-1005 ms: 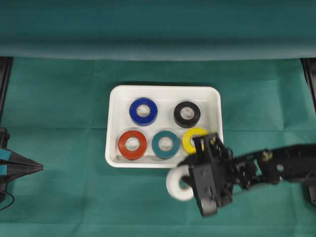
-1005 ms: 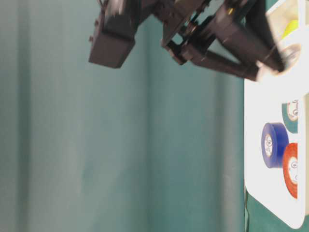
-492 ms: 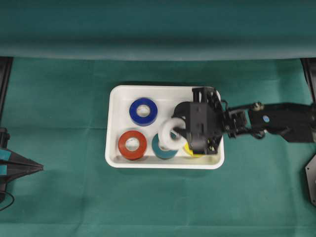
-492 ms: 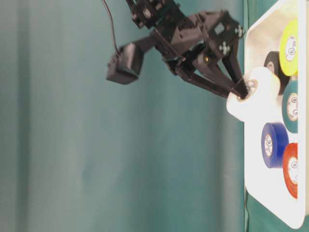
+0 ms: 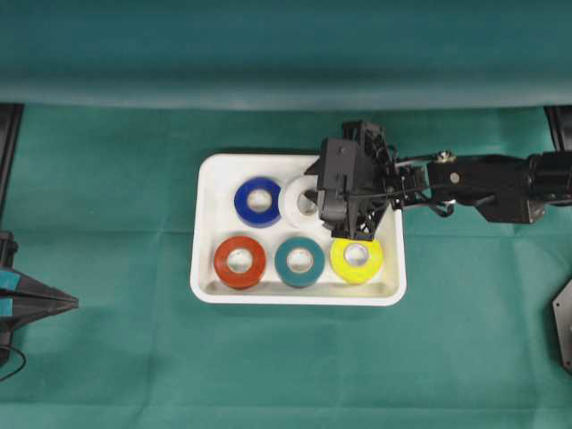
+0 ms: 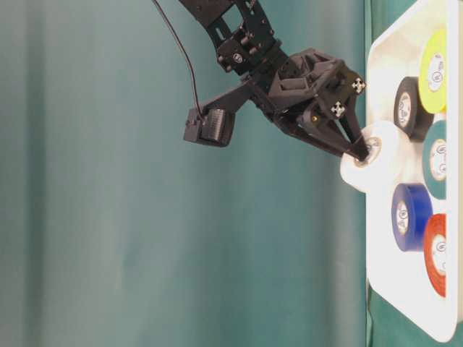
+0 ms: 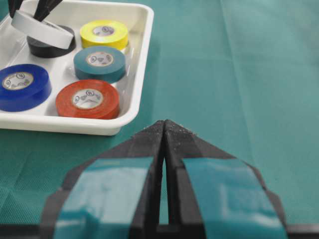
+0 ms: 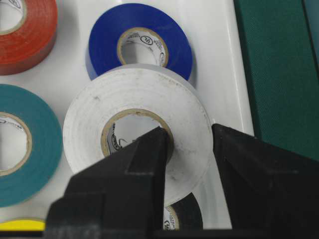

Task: Put the tape into the white case with the right arm.
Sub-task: 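Carry the white tape roll into the tray between blue and black rolls, release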

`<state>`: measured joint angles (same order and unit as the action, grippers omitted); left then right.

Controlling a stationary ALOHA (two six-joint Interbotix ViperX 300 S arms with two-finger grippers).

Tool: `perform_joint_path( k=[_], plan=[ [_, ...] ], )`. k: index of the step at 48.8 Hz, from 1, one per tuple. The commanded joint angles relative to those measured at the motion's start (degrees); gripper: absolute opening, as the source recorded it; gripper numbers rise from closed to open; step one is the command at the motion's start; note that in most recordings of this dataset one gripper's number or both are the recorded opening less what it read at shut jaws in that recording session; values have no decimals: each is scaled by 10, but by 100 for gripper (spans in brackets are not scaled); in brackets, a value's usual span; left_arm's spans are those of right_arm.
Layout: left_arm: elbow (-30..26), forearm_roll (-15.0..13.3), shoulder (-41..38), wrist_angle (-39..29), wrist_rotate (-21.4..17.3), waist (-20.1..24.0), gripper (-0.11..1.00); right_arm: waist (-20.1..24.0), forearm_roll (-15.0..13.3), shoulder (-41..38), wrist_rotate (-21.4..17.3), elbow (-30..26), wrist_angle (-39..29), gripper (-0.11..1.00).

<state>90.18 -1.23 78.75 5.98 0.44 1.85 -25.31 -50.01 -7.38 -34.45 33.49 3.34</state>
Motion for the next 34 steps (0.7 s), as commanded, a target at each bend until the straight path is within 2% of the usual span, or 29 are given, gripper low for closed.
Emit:
perform_joint_path(
  k=[1,21,26,32,34],
  plan=[
    [-7,-1,-5,6,0,1,0,-1,-1,9,-2,-14,5,2],
    [-7,-1,-5,6,0,1,0,-1,-1,9,-3,-11,1,3],
    [-7,-1,-4,6,0,1,0,0,-1,10,-5,-11,1,25],
    [-7,-1,-5,6,0,1,0,-1,-1,16,-6,-4,1,62],
    [-7,-1,-5,5,0,1,0,-1,-1,18,-6,-2,1,70]
  ],
)
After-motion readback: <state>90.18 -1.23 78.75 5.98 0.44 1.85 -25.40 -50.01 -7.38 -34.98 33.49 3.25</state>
